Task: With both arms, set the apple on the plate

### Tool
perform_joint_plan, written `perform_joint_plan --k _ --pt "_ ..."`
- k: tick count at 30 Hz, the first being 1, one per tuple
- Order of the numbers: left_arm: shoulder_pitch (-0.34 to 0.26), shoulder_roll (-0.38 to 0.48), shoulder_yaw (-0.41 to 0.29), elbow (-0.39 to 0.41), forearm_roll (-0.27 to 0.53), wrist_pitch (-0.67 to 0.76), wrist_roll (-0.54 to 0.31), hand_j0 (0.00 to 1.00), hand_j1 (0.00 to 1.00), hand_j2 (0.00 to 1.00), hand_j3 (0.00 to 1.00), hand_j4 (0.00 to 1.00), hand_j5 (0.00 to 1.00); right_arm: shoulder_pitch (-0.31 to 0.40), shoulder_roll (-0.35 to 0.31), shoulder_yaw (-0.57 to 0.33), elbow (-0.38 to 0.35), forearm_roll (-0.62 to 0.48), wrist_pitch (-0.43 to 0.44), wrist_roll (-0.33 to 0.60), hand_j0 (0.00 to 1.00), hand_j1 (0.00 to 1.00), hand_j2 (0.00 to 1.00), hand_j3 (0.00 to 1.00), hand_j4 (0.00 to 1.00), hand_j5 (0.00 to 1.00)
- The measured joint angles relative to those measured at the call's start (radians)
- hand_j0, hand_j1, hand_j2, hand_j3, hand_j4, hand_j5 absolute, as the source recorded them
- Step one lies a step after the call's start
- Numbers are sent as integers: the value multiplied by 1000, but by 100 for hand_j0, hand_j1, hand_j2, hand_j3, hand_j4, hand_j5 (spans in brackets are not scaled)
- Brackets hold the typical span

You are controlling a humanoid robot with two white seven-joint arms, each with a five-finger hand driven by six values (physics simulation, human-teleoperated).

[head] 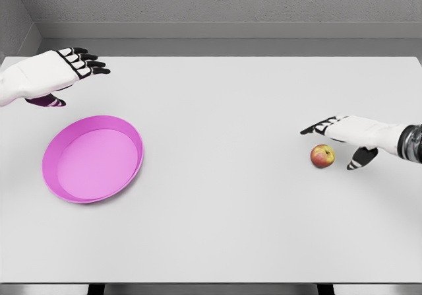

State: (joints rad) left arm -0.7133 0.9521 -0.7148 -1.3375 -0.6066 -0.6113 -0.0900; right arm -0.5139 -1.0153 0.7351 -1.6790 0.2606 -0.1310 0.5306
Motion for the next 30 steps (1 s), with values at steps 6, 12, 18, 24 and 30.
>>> perform_joint_plan --k 6,12,18,24,30 --pt "2 -6 -3 1 -5 0 -6 100 100 100 100 100 100 -2 20 21 11 0 0 0 100 100 100 100 100 100" --pt "2 -8 -4 1 -8 0 -9 100 100 100 100 100 100 -2 25 34 19 0 0 0 95 95 95 95 95 95" --pt "9 -12 -2 0 -11 0 -10 100 100 100 100 100 100 -2 25 37 22 2 0 0 60 60 60 60 60 60" --pt "9 -11 3 -3 -10 0 -9 100 100 100 100 100 100 -2 25 47 26 1 1 -1 57 57 57 57 57 57" --pt "9 -9 7 -3 -9 0 -9 100 100 100 100 100 100 -8 25 51 29 0 0 -1 57 57 57 57 57 57"
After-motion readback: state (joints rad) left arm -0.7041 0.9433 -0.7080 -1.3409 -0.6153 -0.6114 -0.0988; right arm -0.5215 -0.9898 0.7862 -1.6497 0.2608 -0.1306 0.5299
